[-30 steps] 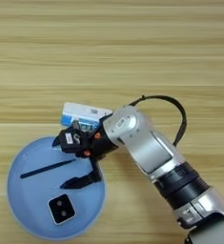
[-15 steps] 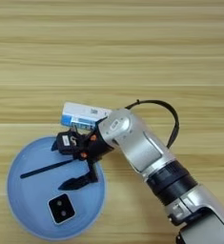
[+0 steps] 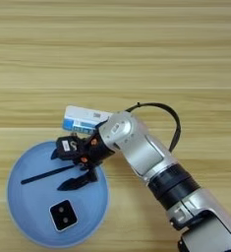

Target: Move the objects on the table

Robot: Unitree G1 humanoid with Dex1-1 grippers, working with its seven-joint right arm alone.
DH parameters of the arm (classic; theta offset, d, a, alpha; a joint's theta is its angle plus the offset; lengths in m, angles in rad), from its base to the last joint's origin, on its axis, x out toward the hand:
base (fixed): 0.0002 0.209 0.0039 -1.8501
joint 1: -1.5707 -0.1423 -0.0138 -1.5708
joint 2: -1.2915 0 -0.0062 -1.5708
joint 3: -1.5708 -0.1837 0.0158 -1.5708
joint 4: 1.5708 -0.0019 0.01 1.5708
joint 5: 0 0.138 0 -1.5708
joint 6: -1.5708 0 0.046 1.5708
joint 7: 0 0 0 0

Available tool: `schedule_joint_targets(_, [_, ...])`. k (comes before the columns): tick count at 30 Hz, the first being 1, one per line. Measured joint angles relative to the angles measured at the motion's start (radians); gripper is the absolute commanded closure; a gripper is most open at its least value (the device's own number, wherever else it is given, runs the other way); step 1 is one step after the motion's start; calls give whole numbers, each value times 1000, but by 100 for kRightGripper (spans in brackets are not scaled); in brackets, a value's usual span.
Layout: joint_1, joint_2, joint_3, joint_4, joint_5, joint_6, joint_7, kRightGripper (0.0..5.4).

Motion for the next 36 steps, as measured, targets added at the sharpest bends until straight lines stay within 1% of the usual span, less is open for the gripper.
schedule_joint_targets(11, [-2,0,14,22,0,-40,1,278])
schedule_joint_targets(18, [-8,1,19,34,4,-40,15,337])
schedule_joint_targets(25, [-18,1,20,54,3,-57,14,391])
schedule_joint_targets(27, [-19,1,20,57,3,-60,14,419])
schedule_joint_targets(30, [-21,1,20,59,3,-60,14,440])
schedule_joint_targets(34, [-22,1,20,61,3,-61,14,494])
schedule_joint_targets(36, [-22,1,20,61,3,-61,14,507])
